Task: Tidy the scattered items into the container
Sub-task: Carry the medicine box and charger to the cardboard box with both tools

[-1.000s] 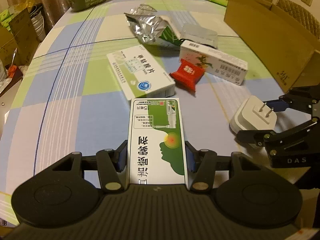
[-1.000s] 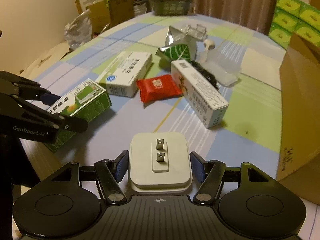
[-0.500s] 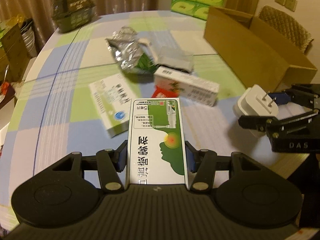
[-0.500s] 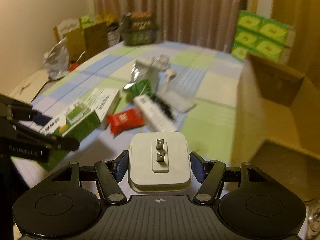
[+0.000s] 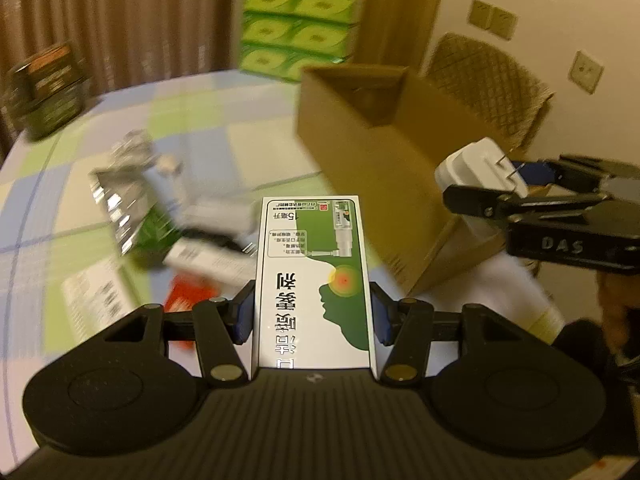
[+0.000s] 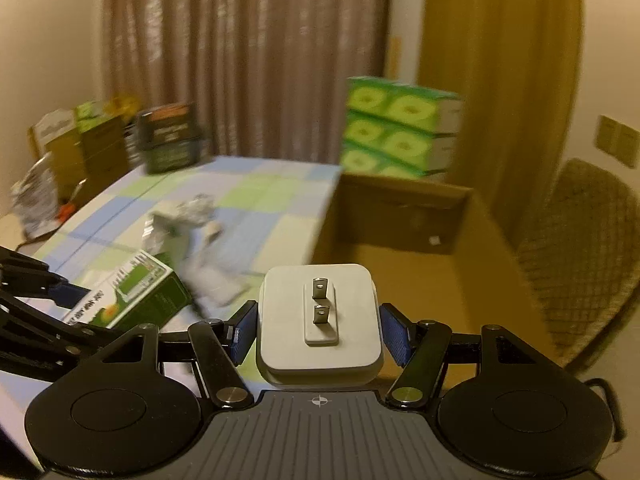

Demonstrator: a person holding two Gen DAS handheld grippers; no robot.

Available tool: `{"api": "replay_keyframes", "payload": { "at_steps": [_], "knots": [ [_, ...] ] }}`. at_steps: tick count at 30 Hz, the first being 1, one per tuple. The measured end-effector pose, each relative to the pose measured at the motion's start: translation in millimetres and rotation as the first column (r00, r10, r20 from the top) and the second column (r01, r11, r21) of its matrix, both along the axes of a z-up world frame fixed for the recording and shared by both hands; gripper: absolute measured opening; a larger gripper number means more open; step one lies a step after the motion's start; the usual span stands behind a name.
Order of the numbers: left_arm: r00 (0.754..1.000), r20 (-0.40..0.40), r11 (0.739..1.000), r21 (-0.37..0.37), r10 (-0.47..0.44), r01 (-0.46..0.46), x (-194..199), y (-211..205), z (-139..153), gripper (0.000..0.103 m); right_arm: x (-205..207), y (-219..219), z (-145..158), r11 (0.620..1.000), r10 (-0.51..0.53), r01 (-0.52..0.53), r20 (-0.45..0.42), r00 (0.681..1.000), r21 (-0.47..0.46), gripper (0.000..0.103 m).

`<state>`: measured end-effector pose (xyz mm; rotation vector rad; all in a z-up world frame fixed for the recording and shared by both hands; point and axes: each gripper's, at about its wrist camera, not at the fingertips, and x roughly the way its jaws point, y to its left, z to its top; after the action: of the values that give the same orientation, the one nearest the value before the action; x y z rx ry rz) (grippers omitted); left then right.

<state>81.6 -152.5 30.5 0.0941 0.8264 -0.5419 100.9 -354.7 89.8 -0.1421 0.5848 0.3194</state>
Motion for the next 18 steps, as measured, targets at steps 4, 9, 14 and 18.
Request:
{"api": "replay_keyframes", "payload": {
  "at_steps": [4,9,14,18],
  "knots": [
    [0.999,0.004,0.999,-0.034,-0.04,0.04,20.1,-37.8,13.8,0.05,17.6,-30.7,8.5,0.998,-0.061,0.061,0.02,0.998,-0.001,0.062],
    [0.998,-0.002,0.996,-0.055,-0.066,0.065,43.3,-81.2,22.2,0.05,36.8,-64.7,11.1,0.993,-0.117,0.117,0.037,0.992,0.002,0.062],
    [0.998,-0.02,0.993,-0.102,-0.067,0.065,66.3,-116.8,27.2,0.05,54.0,-87.1,5.0,0.987,-0.157,0.156,0.025,0.987,0.021,0.062],
    [0.997,-0.044,0.988,-0.144,-0.056,0.05,83.5,-138.5,26.8,0.05,65.0,-98.3,-1.9,0.984,-0.173,0.173,0.014,0.985,0.032,0.062]
  ]
}}
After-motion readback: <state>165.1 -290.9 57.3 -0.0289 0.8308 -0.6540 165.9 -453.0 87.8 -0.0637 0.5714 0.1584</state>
